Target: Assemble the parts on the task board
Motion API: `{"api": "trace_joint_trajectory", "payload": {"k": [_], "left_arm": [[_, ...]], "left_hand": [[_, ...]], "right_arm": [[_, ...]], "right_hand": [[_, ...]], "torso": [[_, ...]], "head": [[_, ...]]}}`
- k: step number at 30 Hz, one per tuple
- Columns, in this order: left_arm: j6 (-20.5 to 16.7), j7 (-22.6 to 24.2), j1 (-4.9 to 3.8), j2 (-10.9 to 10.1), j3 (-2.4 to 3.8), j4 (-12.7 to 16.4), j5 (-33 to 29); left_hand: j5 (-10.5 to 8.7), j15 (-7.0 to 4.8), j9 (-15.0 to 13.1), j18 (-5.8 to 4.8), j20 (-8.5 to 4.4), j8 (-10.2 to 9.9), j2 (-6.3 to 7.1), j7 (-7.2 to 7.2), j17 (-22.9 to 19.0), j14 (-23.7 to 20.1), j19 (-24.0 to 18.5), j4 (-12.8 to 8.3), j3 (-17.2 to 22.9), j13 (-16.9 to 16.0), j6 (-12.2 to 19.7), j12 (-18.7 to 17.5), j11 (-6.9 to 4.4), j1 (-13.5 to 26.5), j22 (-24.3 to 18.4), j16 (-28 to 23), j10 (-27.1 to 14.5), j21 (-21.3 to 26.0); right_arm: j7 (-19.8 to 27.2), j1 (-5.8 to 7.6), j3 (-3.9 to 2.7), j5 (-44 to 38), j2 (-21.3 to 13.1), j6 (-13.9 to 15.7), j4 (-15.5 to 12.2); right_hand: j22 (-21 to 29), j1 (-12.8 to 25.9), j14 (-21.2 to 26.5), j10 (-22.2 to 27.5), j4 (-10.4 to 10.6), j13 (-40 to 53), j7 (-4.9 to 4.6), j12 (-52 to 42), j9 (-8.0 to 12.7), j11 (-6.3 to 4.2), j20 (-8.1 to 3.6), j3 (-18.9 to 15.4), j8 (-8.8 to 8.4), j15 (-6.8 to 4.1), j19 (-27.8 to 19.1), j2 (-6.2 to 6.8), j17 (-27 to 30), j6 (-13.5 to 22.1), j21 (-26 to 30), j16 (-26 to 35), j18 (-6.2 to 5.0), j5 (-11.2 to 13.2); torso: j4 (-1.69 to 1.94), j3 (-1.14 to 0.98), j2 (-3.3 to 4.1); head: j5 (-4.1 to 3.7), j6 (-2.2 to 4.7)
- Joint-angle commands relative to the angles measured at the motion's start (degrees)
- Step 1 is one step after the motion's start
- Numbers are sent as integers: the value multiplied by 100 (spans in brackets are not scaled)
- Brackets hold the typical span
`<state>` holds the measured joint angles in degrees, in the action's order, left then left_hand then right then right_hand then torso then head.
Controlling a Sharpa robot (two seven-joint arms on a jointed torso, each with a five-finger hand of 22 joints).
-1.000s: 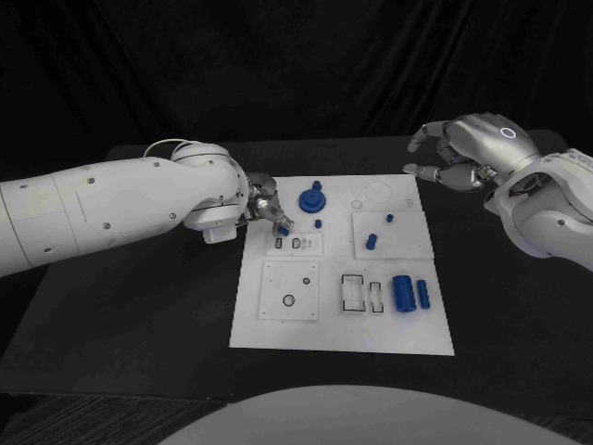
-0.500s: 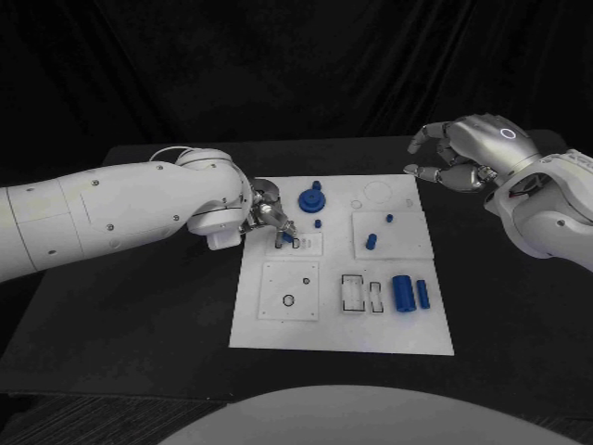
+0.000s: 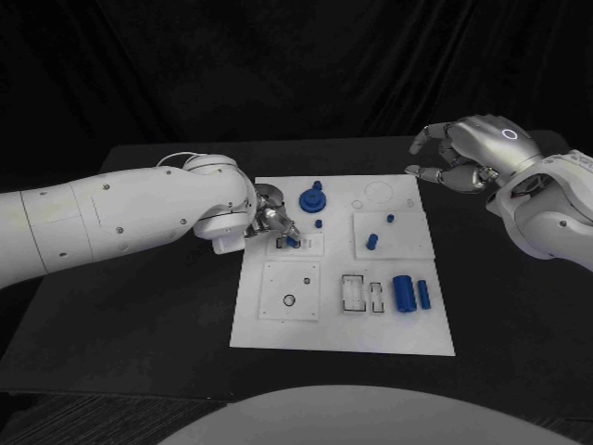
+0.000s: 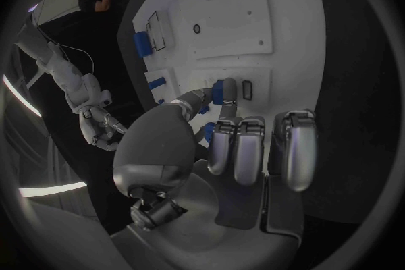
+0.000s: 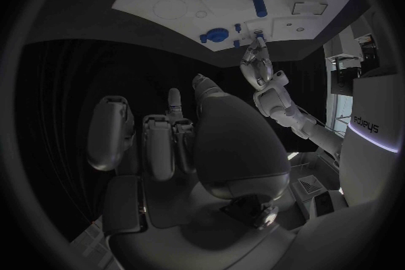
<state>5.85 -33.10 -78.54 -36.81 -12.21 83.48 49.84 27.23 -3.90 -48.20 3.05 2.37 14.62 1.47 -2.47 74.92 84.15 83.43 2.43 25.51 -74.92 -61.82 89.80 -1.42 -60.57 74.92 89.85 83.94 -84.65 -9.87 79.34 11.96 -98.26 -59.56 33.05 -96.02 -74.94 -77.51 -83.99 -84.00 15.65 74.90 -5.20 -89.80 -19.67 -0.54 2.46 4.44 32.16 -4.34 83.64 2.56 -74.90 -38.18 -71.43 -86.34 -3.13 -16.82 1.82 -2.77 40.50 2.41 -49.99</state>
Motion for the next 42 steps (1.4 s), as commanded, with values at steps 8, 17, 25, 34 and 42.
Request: {"api": "trace_joint_trajectory", "payload": {"k": [8, 17, 25, 34, 42], "left_arm": [[-136, 190, 35, 30, 5, -24, -56], [-167, 239, 42, 31, 5, -47, -56], [-102, 234, 55, 35, 5, -76, -56], [-40, 232, 86, 61, 5, -114, -56], [-13, 228, 115, 63, 5, -131, -56]], "left_hand": [[-52, -8, 11, -68, 8, -56, -81, 18, 1508, 585, -64, -176, 234, -1508, 28, 20, -6, 9, 818, 15, 606, 45], [-79, -1, 12, -61, 13, -77, -93, 12, 1508, 585, -85, -173, 246, -1508, 39, 20, 1, 11, 799, 15, 606, 64], [-100, 3, 12, -54, 17, -90, -106, 7, 1508, 585, -107, -169, 255, -1508, 44, 20, 5, 11, 780, 15, 606, 84], [-118, 7, 11, -49, 21, -103, -115, 3, 1508, 585, -124, -170, 264, -1508, 52, 20, 9, 7, 765, 15, 606, 99], [-126, 9, 10, -46, 23, -110, -117, 2, 1508, 585, -135, -175, 270, -1508, 56, 20, 11, 2, 756, 15, 606, 109]], "right_arm": [[-104, -13, -4, -39, -19, -29, 3], [-109, -15, -4, -39, -20, -50, 12], [-118, -27, -4, -39, -16, -77, 18], [-126, -39, -4, -11, -24, -110, 17], [-139, -41, -4, -5, -36, -134, 13]], "right_hand": [[-976, -63, -477, -600, -33, 1510, 3, -20, 12, 34, 8, 5, -37, 52, -52, -8, -1028, -29, 38, 17, -83, -46], [-976, -63, -477, -600, -33, 1510, 3, -20, 12, 34, 8, 5, -37, 52, -52, -8, -1028, -29, 38, 17, -83, -46], [-973, -70, -476, -600, -36, 1510, 3, -20, 14, 34, 8, 7, -39, 52, -55, -10, -1025, -32, 47, 20, -85, -50], [-971, -83, -476, -600, -42, 1510, 3, -20, 17, 33, 8, 11, -42, 51, -57, -14, -1021, -38, 55, 23, -86, -56], [-970, -89, -474, -600, -45, 1510, 3, -20, 18, 33, 7, 13, -43, 51, -59, -15, -1016, -41, 59, 27, -87, -59]], "torso": [[5, 1, 0], [-9, 3, 1], [-10, 8, -6], [0, 8, -5], [-1, 8, -8]], "head": [[-11, -1], [12, -1], [23, -1], [14, -1], [8, -1]]}}
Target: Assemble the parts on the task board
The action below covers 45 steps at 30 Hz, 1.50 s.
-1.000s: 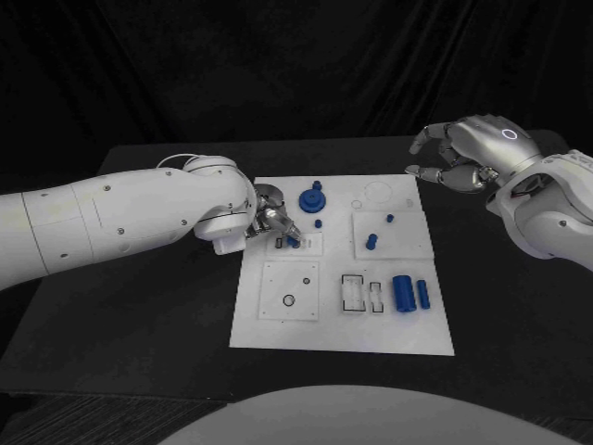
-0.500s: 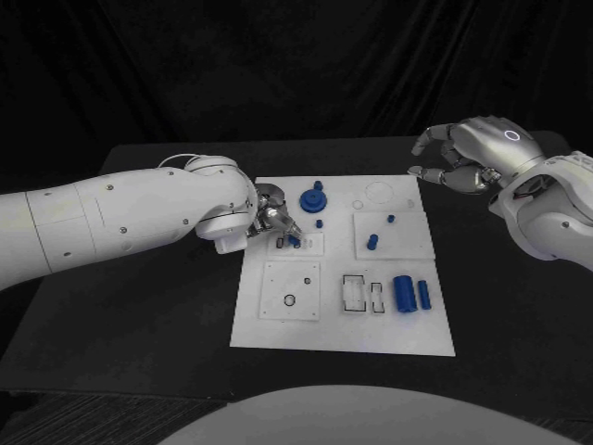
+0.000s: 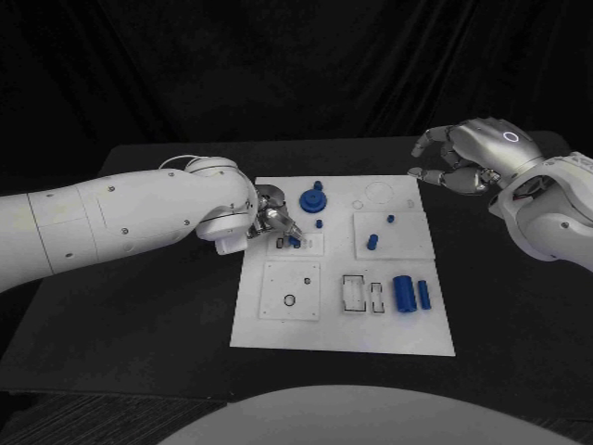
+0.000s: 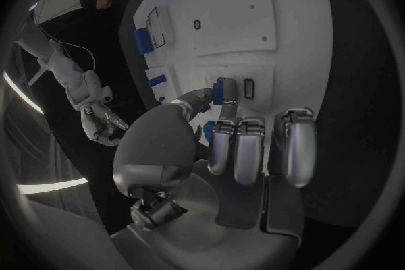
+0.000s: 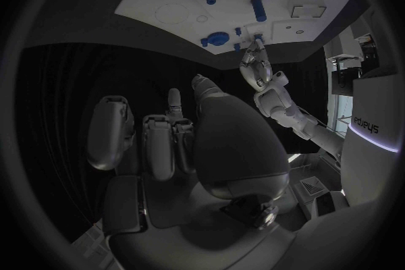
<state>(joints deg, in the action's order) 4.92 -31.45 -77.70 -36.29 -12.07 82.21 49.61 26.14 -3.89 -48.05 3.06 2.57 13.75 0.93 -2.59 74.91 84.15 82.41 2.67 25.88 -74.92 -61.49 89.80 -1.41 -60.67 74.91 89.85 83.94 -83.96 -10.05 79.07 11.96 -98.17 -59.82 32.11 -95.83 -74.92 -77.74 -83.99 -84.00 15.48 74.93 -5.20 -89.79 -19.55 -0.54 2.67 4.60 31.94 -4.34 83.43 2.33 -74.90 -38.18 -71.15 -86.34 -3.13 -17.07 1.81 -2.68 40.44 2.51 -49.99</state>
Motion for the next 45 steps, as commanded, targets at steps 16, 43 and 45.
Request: {"api": "trace_joint_trajectory", "payload": {"k": [16, 43, 45], "left_arm": [[112, 42, 73, -17, -9, 8, -33], [38, 229, 81, -46, -9, 16, -33], [63, 212, 81, -50, -9, 16, -33]], "left_hand": [[-26, 14, -8, -39, 8, -41, -64, 8, 1509, 585, -58, -212, 245, -1508, 36, 20, 17, 0, 736, 15, 606, 62], [306, 33, -78, -27, 32, -79, -74, -11, 1509, 585, -96, -327, 399, -1508, -8, 20, 33, -83, 713, 15, 606, 114], [313, 33, -80, -27, 32, -78, -73, -11, 1509, 585, -97, -330, 402, -1508, -11, 20, 33, -85, 712, 15, 606, 116]], "right_arm": [[-132, -22, -4, -12, -7, -74, 3], [-186, -33, -4, -12, -17, -153, 12], [-191, -33, -4, -12, -19, -160, 11]], "right_hand": [[-972, -75, -474, -600, -31, 1507, 4, -21, 9, 32, -14, 0, -22, 50, -39, 3, -1017, -54, 34, 28, -87, -38], [-963, -76, -463, -600, -28, 1507, 2, -21, 11, 32, -15, 2, -24, 49, -51, -6, -973, -63, 70, 63, -94, -39], [-960, -77, -460, -600, -28, 1507, 2, -21, 12, 32, -15, 2, -24, 49, -54, -8, -960, -66, 80, 74, -96, -39]], "torso": [[-1, -8, 2], [-5, -6, 8], [-7, -6, 7]], "head": [[-8, -1], [12, -1], [13, -1]]}}
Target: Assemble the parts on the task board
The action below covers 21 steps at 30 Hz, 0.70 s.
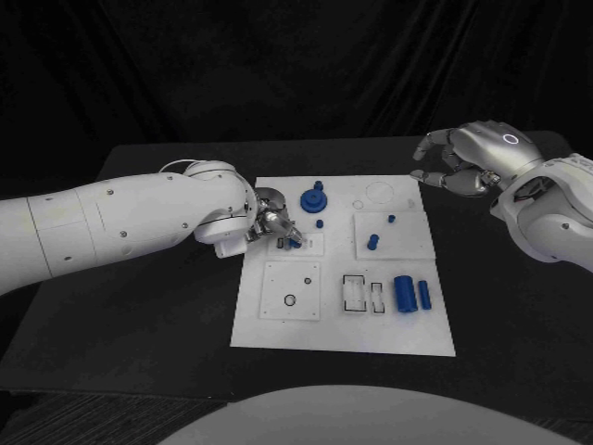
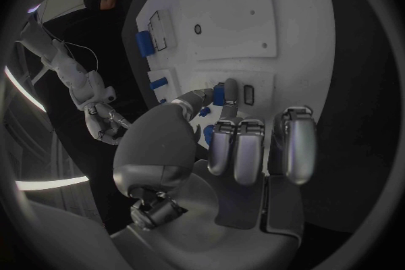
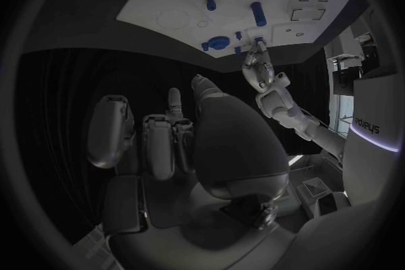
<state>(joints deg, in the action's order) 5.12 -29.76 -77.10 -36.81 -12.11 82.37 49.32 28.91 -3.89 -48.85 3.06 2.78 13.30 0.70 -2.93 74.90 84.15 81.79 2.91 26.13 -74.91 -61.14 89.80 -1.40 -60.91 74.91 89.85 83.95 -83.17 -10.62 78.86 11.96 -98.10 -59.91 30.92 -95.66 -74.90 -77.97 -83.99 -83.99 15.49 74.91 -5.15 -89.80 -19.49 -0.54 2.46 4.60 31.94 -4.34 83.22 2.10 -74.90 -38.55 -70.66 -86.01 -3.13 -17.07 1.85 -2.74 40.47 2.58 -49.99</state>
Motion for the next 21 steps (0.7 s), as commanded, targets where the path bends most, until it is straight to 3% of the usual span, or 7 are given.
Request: {"api": "trace_joint_trajectory", "payload": {"k": [1, 9, 21], "left_arm": [[58, 34, 21, -2, -5, 0, -4], [103, -6, 21, -24, -5, 8, -4], [116, -20, 21, -53, -5, 39, -4]], "left_hand": [[36, 33, 0, -26, 11, -33, -50, 23, 1510, 585, -35, -355, 378, -1509, -46, 20, 31, -61, 713, 15, 605, 37], [41, 33, -3, -27, 11, -31, -47, 24, 1510, 585, -35, -358, 380, -1509, -52, 20, 32, -61, 713, 15, 605, 37], [46, 33, -6, -25, 12, -30, -41, 25, 1510, 585, -40, -362, 381, -1509, -56, 20, 32, -61, 708, 15, 605, 42]], "right_arm": [[-137, -12, -4, -19, -11, -45, -5], [-155, -12, -4, -19, -8, -70, -1], [-175, -23, -4, -19, 6, -107, 11]], "right_hand": [[-961, -54, -460, -601, -28, 1509, -3, -20, 6, 32, 6, 2, -24, 49, -34, 14, -960, -29, 30, 41, -97, -40], [-955, -57, -457, -601, -29, 1509, -3, -20, 7, 32, 6, 3, -25, 49, -41, 12, -950, -32, 52, 49, -101, -40], [-944, -71, -449, -601, -37, 1509, -3, -20, 11, 31, 5, 7, -27, 49, -54, 9, -919, -44, 91, 76, -108, -42]], "torso": [[-11, -1, 4], [-9, -4, 0], [-10, 9, -1]], "head": [[7, -1], [6, -1], [23, -1]]}}
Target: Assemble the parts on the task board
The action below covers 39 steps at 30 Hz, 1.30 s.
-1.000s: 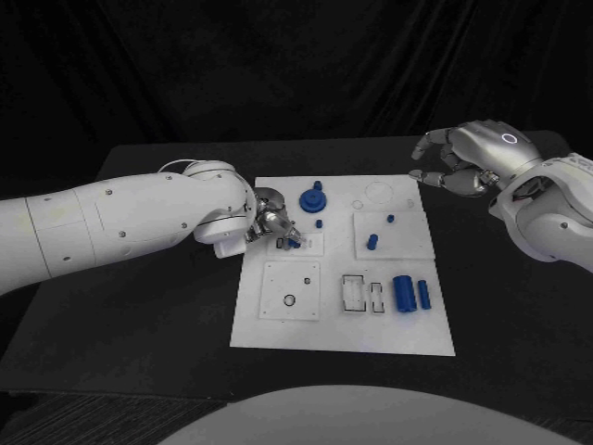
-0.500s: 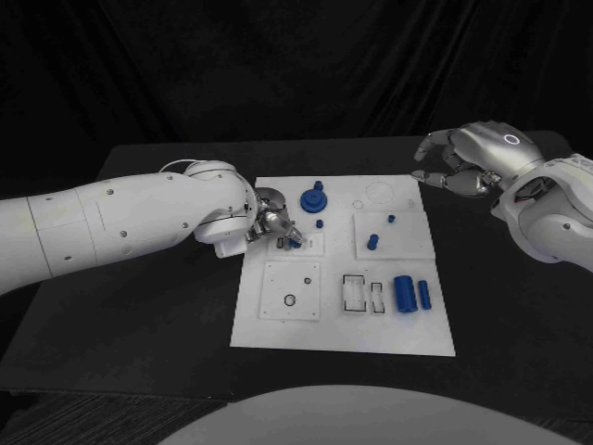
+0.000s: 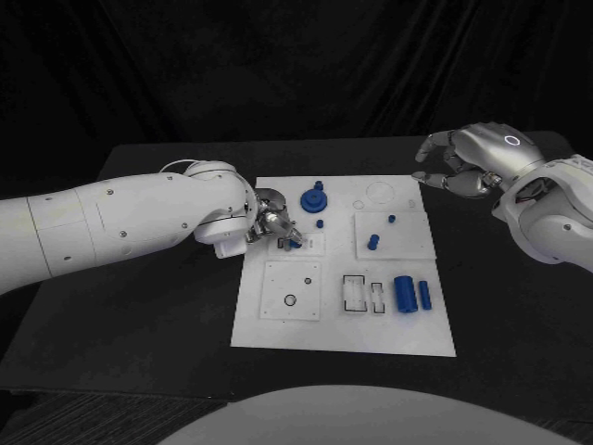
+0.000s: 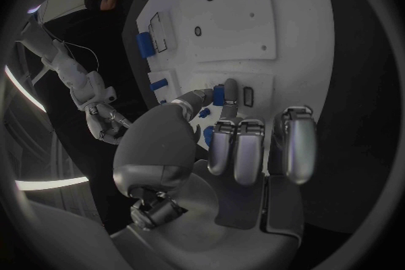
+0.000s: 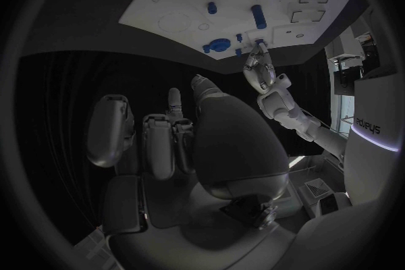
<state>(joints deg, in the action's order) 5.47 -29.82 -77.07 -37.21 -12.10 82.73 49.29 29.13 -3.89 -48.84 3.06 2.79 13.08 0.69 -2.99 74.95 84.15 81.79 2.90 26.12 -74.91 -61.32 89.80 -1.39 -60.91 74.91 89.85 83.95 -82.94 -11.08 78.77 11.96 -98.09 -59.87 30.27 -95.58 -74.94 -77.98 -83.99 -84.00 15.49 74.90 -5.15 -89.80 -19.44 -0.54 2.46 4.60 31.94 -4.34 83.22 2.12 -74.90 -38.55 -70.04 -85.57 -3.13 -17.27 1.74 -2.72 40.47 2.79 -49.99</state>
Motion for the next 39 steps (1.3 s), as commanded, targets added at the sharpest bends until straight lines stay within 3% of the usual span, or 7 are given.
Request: {"api": "trace_joint_trajectory", "payload": {"k": [1, 14, 16, 18, 21, 23, 39], "left_arm": [[81, -15, 18, -14, -6, 4, -1], [91, -20, 18, -22, -6, -6, -1], [90, -20, 18, -18, -6, -14, -1], [88, -18, 18, -12, -6, -23, -1], [83, -17, 19, -1, -6, -38, -1], [84, -17, 19, 8, -6, -49, -1], [165, -74, 22, 50, -6, -115, -1]], "left_hand": [[24, 33, -8, -25, 12, -8, -41, 30, 1505, 585, -41, -361, 381, -1509, -39, 20, 31, -61, 709, 15, 605, 20], [6, 33, -17, -22, 12, -8, -25, 30, 1505, 585, -47, -367, 378, -1509, -48, 20, 32, -51, 704, 15, 605, 27], [-237, 35, -39, -21, 16, -25, -28, 35, 1505, 585, -51, -328, 344, -1509, -55, 20, 31, 4, 703, 15, 605, 39], [-827, 37, -55, -17, 20, -69, -58, 47, 1505, 585, -61, -181, 211, -1509, -57, 20, 31, 123, 698, 15, 605, 62], [-1404, 39, -51, -15, 24, -137, -75, 46, 1505, 585, -66, 46, -22, -1509, -68, 20, 34, 262, 699, 15, 605, 82], [-1566, 42, -44, -13, 25, -175, -76, 39, 1505, 585, -69, 157, -152, -1509, -77, 20, 39, 310, 700, 15, 605, 93], [-1958, 65, -16, -4, 44, -328, -83, 10, 1505, 585, -88, 562, -702, -1509, -115, 20, 66, 440, 700, 15, 605, 146]], "right_arm": [[-130, -15, -4, -20, 4, -44, 4], [-143, -23, -4, -20, 13, -75, 19], [-144, -24, -4, -20, 14, -79, 20], [-143, -24, -4, -20, 15, -79, 22], [-142, -25, -4, -20, 17, -81, 23], [-142, -25, -4, -20, 17, -85, 23], [-147, -26, -4, -20, 20, -121, 27]], "right_hand": [[-941, -70, -448, -600, -37, 1510, -3, -20, 7, 31, 5, 7, -28, 49, -54, 7, -919, -45, 29, 31, -108, -22], [-925, -86, -438, -600, -45, 1510, -3, -20, 11, 31, 4, 11, -32, 48, -73, 4, -881, -55, 83, 64, -118, -25], [-920, -88, -435, -600, -47, 1510, -3, -20, 12, 31, 4, 11, -33, 48, -79, 3, -870, -57, 101, 73, -122, -25], [-920, -88, -435, -600, -47, 1510, -3, -20, 12, 31, 4, 11, -33, 48, -79, 3, -870, -57, 101, 73, -122, -25], [-915, -89, -432, -600, -46, 1510, -4, -20, 14, 31, 4, 11, -35, 48, -85, 2, -860, -58, 119, 82, -125, -26], [-910, -91, -429, -600, -47, 1510, -4, -20, 17, 32, 4, 11, -39, 48, -91, 2, -848, -60, 137, 93, -128, -30], [-902, -112, -424, -600, -59, 1510, -3, -20, 27, 29, 3, 14, -52, 47, -99, 1, -834, -73, 166, 108, -132, -66]], "torso": [[1, 7, -2], [0, 2, -5], [-1, 2, -3], [0, 2, 0], [0, 2, 0], [1, 0, -1], [-3, -2, -1]], "head": [[2, -1], [9, -1], [9, -1], [7, -1], [2, -1], [-2, -1], [1, -1]]}}
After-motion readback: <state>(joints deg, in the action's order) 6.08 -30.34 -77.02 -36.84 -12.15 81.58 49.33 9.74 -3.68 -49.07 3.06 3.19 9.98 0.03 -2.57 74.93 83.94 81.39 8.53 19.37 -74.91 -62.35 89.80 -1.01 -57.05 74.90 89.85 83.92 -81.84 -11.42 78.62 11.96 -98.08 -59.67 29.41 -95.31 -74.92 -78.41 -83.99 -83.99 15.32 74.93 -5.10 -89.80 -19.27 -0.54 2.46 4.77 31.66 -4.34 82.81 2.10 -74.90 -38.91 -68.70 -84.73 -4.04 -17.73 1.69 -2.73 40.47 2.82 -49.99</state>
